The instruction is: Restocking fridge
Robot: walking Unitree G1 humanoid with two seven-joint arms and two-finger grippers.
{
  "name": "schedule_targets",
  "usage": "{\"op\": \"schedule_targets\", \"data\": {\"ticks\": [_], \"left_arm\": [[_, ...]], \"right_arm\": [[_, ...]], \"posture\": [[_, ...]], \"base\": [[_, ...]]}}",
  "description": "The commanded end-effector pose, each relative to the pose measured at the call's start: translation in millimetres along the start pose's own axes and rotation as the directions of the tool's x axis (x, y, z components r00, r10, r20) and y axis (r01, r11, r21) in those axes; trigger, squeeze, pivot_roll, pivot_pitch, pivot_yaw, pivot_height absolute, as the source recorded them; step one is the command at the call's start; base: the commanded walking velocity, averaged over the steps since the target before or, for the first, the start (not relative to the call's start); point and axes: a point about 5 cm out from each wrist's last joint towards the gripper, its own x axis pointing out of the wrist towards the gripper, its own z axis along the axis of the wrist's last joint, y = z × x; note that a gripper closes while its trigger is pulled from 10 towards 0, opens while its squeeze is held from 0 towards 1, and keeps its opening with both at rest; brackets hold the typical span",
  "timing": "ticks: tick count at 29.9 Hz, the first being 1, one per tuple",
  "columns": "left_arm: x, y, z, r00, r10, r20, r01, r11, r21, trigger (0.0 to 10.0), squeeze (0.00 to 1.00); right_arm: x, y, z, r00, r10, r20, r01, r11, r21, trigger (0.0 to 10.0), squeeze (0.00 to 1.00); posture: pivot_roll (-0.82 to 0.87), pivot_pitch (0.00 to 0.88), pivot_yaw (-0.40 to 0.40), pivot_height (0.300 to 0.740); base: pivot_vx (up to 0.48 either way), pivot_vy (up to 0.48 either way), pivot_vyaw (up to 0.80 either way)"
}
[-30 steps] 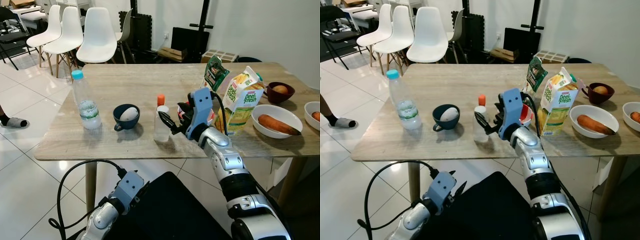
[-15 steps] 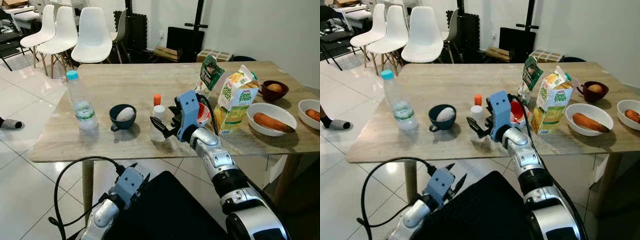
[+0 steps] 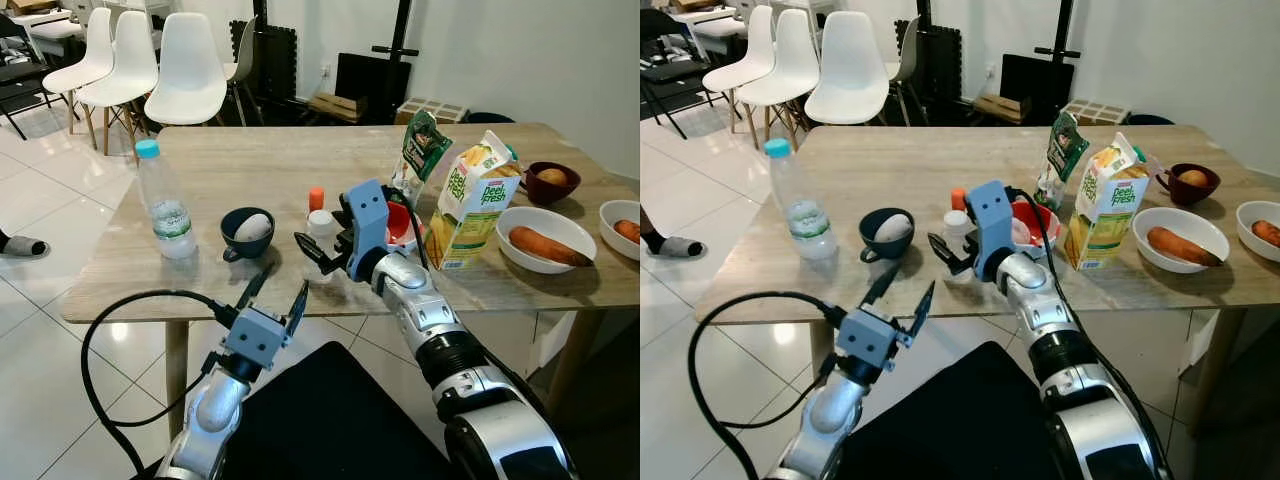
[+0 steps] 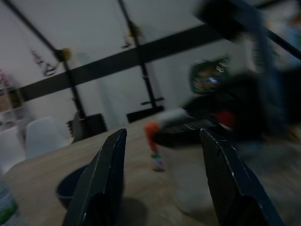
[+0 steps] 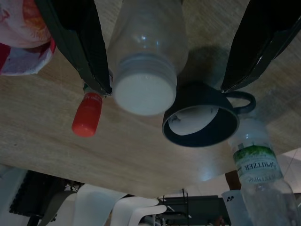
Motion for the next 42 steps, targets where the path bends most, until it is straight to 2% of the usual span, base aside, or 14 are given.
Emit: {"op": "schedule_targets", "data": {"ticks": [1,4,5,7,11,21,31,42], "left_arm": [[-0.8,11.1,-5.9,0.995,0.086,-0.053,-0.088,0.995,-0.042,10.0,0.00],[-1.5,13.2,-8.1,0.994,0.090,-0.069,-0.093,0.995,-0.044,10.0,0.00],[-2.7,16.4,-12.1,0.991,0.089,-0.100,-0.096,0.993,-0.062,10.0,0.00],[-5.1,21.0,-18.6,0.988,0.051,-0.146,-0.064,0.994,-0.086,10.0,0.00],[-6.8,24.9,-20.4,0.986,-0.002,-0.165,-0.017,0.993,-0.113,10.0,0.00],[-12.7,14.9,-29.8,0.964,-0.082,-0.252,0.037,0.983,-0.181,10.0,0.00],[-8.9,12.9,-27.5,0.964,-0.103,-0.246,0.055,0.979,-0.194,10.0,0.00],[-4.1,14.0,-26.8,0.963,-0.110,-0.247,0.063,0.980,-0.190,10.0,0.00]], "right_arm": [[1.3,1.5,-1.2,1.000,0.006,-0.004,-0.006,1.000,-0.010,10.0,0.00],[1.4,1.6,-1.5,1.000,0.006,-0.005,-0.006,1.000,-0.011,10.0,0.00],[1.4,1.5,-2.5,1.000,0.005,-0.010,-0.006,1.000,-0.014,10.0,0.00],[1.2,1.5,-4.3,1.000,0.005,-0.021,-0.005,1.000,-0.029,10.0,0.00],[1.7,1.9,-4.9,1.000,-0.001,-0.021,0.000,0.999,-0.037,10.0,0.00],[8.3,14.1,-0.5,1.000,0.025,0.016,-0.025,0.999,-0.027,10.0,0.00],[16.1,21.8,10.7,0.997,0.044,0.056,-0.044,0.999,-0.012,10.0,0.00],[21.5,25.9,6.7,0.999,0.028,0.019,-0.027,0.999,-0.031,10.0,0.00]], "posture": [[-0.06,0.027,-0.027,0.740],[-0.06,0.027,-0.027,0.740],[-0.06,0.027,-0.029,0.740],[-0.06,0.026,-0.031,0.740],[-0.05,0.023,-0.032,0.740],[-0.05,0.026,-0.033,0.740],[-0.05,0.041,-0.038,0.740],[-0.06,0.061,-0.031,0.740]], "base": [[0.000,0.000,0.00],[0.000,0.000,0.00],[0.000,0.000,0.00],[0.000,0.000,0.00],[0.000,0.000,0.00],[0.000,0.000,0.00],[0.000,0.000,0.00],[0.000,0.000,0.00]]}}
